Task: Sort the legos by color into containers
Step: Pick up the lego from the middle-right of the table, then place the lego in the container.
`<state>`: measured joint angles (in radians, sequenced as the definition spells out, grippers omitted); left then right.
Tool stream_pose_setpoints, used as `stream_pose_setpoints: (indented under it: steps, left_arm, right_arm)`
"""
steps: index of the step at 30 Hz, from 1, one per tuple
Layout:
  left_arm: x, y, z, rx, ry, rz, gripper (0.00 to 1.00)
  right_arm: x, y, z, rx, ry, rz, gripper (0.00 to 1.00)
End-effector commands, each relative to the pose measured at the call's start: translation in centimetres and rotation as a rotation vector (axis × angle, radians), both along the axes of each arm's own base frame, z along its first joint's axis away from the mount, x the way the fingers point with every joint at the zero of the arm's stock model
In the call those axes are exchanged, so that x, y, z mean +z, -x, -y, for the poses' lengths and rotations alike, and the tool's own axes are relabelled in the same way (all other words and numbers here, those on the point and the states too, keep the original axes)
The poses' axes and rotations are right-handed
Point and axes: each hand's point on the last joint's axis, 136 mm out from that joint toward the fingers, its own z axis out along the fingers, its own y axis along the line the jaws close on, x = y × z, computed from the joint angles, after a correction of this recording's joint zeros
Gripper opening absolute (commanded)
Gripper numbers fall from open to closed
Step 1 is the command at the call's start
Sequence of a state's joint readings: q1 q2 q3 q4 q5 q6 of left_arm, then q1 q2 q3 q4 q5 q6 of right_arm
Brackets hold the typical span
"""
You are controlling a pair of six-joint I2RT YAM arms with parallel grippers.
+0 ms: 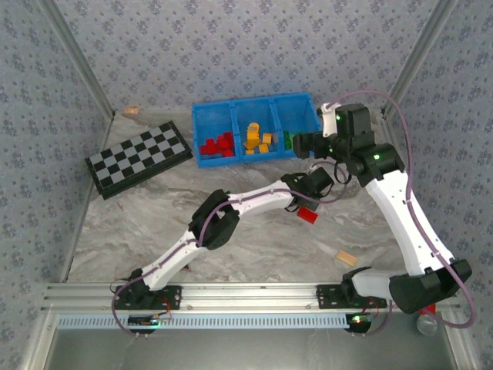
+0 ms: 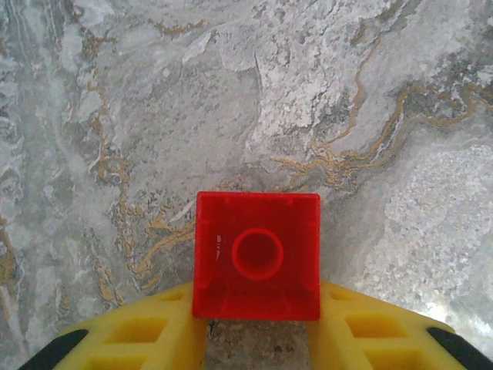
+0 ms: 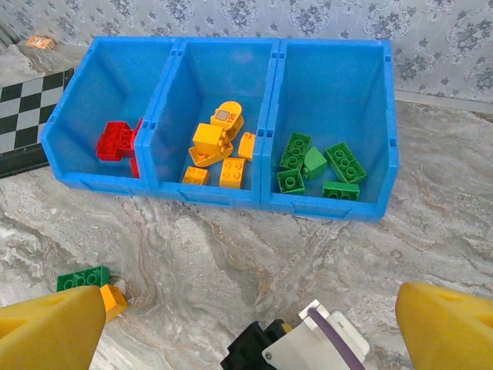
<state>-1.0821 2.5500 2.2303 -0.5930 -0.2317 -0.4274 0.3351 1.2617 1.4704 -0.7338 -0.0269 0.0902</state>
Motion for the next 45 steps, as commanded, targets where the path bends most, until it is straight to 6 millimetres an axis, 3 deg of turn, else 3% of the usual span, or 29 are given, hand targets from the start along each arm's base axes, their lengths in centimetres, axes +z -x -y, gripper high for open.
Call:
stream_pose_setpoints:
  steps: [1,6,14,19,29,36,39,45]
  left_arm:
    - [0.3,-1.0,0.3,0.014,0.025,0.008,0.34]
    - [1.8,-1.1,-0.2,0.013,0.028,0.008,0.29]
    - [8.0,-1.9,-4.0,0.066,0.097,0.004,0.25]
    - [13.4,-3.5,-8.7,0.123,0.145,0.044,0.25]
    - [18.0,-8.2,-21.2,0.347,0.188,0.071,0.24]
    - [18.9,-11.7,-26.0,0.438,0.197,0.095,0.24]
    - [18.3,-13.1,-27.3,0.473,0.188,0.084,0.25]
    - [16.0,-15.7,-29.7,0.549,0.188,0.020,0.24]
  right_arm:
    - [-0.2,0.8,0.5,-0.013,-0.009,-0.020,0.99]
    - [-0.3,0.8,0.8,-0.021,-0.009,-0.024,0.99]
    - [0.3,2.2,1.3,-0.025,-0.013,-0.017,0.98]
    - [0.7,3.4,1.1,0.004,-0.045,-0.002,0.98]
    - [-3.2,5.2,-1.4,0.084,-0.100,-0.095,0.94]
    - [-6.1,5.5,-4.4,0.067,-0.142,-0.185,0.92]
    - [-7.3,5.4,-5.7,0.027,-0.185,-0.229,0.91]
    - [-12.1,6.3,-9.0,-0.032,-0.245,-0.351,0.89]
